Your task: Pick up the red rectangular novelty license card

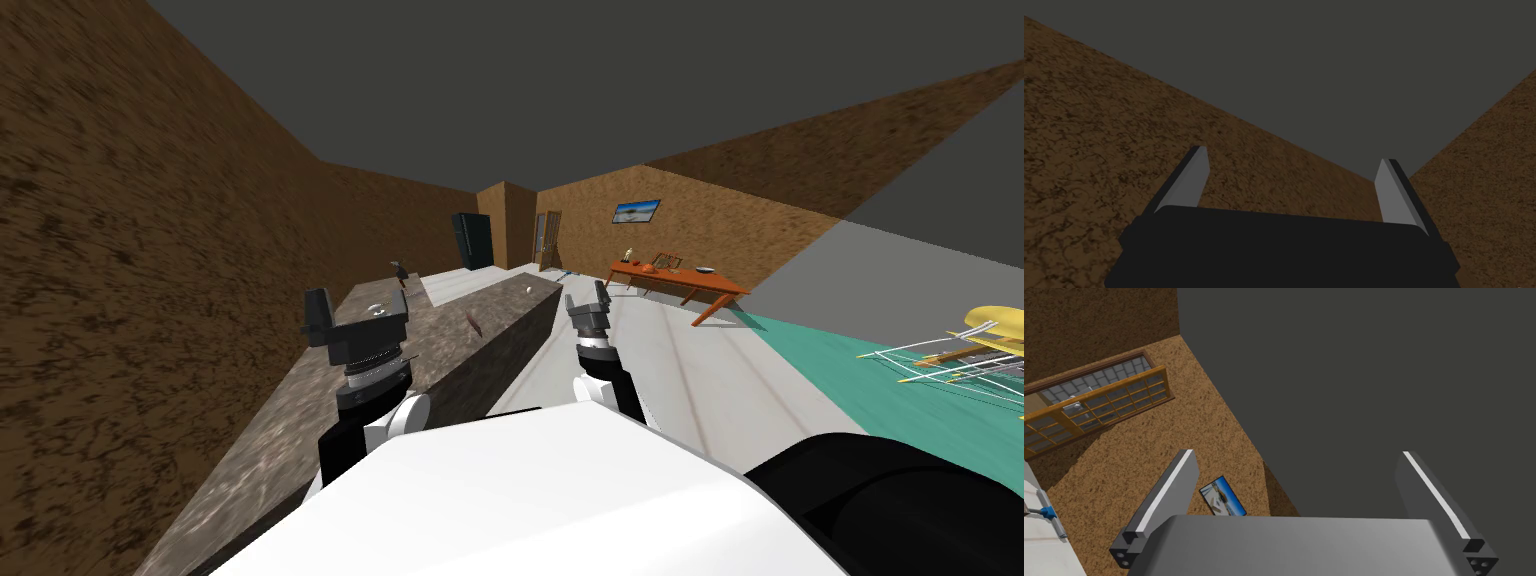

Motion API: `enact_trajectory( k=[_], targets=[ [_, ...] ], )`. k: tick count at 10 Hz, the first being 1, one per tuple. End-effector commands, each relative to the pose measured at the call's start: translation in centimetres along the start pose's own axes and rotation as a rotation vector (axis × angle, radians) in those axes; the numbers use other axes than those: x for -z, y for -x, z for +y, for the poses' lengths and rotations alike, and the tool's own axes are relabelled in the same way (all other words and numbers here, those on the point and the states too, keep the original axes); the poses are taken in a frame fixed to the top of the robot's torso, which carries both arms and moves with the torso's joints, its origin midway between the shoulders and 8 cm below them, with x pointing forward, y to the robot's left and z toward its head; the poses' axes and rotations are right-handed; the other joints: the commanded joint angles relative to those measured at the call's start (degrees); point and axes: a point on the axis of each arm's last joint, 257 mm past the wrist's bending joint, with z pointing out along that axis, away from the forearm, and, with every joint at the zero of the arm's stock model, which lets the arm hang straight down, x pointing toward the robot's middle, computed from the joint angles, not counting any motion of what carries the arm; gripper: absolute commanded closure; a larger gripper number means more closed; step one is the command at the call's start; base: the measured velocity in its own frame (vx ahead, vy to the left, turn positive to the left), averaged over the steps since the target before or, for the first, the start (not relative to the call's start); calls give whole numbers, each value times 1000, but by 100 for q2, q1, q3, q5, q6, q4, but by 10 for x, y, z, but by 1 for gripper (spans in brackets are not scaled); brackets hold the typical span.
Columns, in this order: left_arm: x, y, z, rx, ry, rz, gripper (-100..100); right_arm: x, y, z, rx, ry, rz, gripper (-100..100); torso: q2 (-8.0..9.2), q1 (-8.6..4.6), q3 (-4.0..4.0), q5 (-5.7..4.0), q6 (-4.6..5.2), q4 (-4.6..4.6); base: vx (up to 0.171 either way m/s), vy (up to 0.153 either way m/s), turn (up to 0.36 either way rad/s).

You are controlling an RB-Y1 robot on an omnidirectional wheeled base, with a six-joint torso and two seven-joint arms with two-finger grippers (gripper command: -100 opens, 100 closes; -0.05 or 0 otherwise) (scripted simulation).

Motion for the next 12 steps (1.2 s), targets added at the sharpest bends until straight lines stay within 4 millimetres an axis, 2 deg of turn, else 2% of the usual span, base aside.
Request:
enact_trajectory(
  k=[1, 12],
  targets=[
    [0, -1, 7, -3, 32, 23, -100, 0, 0, 0, 0, 0, 0, 0, 0, 0, 0, 0, 0, 0, -13, -12, -44],
    [7, 21, 75, -26, 341, 93, -100, 0, 0, 0, 0, 0, 0, 0, 14, -11, 8, -3, 0, 3, -40, -34, -66]
  ],
)
